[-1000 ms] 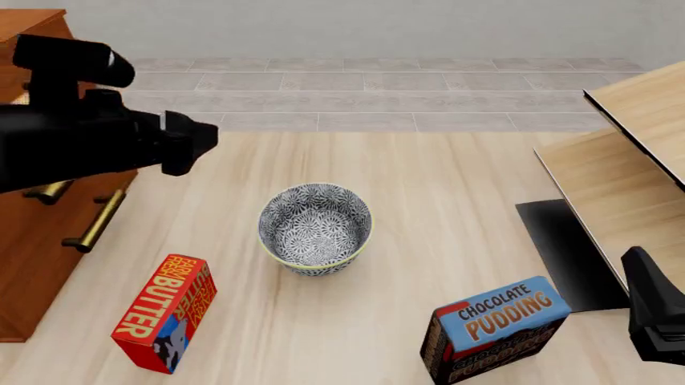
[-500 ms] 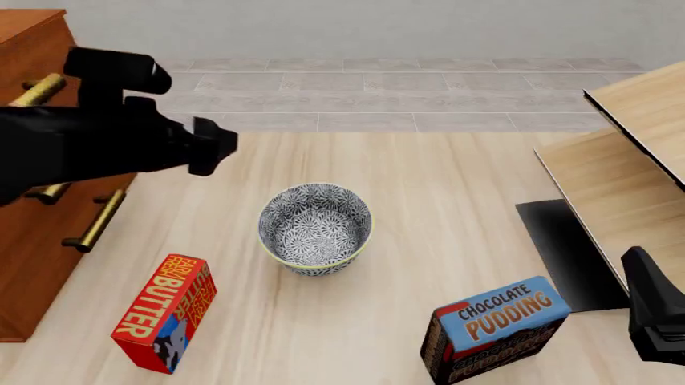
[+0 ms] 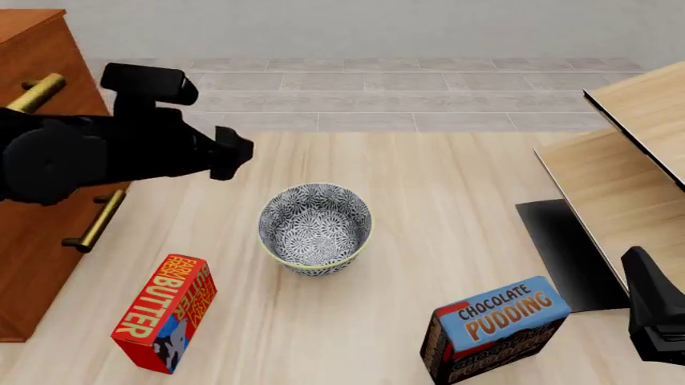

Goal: Close the top drawer of the cabinet and put the bowl on top of it.

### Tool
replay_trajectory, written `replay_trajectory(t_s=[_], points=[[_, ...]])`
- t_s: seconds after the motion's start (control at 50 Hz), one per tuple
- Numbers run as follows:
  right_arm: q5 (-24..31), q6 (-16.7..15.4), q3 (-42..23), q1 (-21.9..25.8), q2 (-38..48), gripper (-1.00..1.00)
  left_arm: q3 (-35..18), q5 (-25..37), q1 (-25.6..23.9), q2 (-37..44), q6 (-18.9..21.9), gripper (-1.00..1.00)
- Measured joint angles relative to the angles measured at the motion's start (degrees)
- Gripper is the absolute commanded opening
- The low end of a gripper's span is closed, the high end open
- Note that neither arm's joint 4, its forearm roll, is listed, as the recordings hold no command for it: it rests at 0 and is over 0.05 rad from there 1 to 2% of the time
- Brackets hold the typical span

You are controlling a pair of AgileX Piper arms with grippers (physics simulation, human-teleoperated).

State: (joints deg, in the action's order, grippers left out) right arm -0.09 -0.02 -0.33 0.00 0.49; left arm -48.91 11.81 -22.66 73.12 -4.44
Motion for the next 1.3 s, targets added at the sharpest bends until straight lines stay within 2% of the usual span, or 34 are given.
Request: replay_trajectory(t_s=[1.3], points=[[0.0, 0.0, 0.0, 0.0, 0.0, 1.00, 2.1, -8.9, 0.1, 10.5, -2.9, 1.00]])
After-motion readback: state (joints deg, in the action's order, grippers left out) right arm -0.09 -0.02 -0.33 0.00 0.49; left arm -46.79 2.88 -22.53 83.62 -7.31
